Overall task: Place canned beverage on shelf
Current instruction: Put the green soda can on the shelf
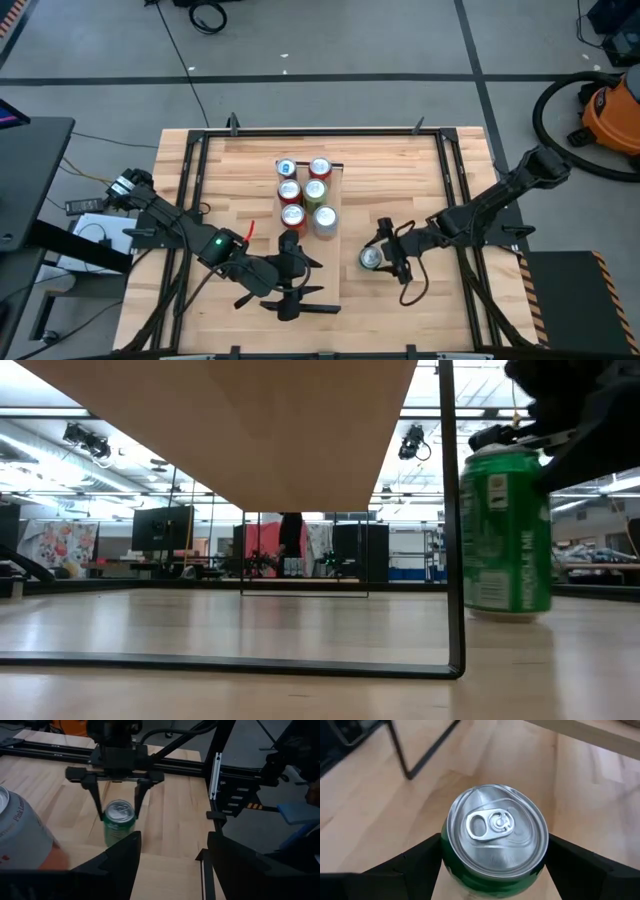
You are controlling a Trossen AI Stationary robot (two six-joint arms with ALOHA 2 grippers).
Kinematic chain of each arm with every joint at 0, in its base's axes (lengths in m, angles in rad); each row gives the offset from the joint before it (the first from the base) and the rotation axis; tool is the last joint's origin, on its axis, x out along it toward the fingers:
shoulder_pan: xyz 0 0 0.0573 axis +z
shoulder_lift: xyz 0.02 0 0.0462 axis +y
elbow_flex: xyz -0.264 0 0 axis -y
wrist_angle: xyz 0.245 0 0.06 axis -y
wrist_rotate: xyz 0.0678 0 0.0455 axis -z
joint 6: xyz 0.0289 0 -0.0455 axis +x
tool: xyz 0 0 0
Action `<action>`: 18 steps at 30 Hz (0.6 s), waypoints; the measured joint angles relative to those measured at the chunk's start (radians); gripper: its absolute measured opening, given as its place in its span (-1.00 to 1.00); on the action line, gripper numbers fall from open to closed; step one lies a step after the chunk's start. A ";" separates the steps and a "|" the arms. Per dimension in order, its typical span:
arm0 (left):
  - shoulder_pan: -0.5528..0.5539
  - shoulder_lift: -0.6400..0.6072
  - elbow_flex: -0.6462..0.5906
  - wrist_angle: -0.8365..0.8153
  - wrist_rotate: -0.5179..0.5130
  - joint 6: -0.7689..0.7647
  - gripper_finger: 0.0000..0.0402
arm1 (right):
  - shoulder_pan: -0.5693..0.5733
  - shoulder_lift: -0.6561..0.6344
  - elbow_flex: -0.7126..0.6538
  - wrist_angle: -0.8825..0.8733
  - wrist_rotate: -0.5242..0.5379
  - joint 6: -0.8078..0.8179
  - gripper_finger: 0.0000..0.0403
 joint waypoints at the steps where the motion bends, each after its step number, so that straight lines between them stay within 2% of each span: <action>1: 0.000 0.000 0.000 -0.001 0.000 0.000 0.19 | -0.007 0.000 0.000 -0.002 0.001 0.001 0.65; 4: 0.000 0.000 0.000 -0.004 0.000 0.000 0.19 | -0.029 0.000 0.000 -0.009 -0.016 0.043 0.74; 7: 0.000 0.000 0.000 -0.006 0.000 0.000 0.19 | -0.046 0.002 -0.001 -0.019 -0.015 0.151 0.82; 10: 0.000 0.000 0.000 -0.006 0.000 -0.008 0.19 | -0.050 0.002 -0.001 -0.036 0.059 0.322 0.88; 13: 0.000 0.000 0.000 -0.005 0.000 -0.009 0.19 | -0.044 0.002 -0.001 -0.046 0.176 0.457 0.89; 18: 0.000 0.000 0.000 -0.006 0.000 -0.011 0.19 | -0.017 0.002 -0.001 -0.044 0.318 0.538 0.90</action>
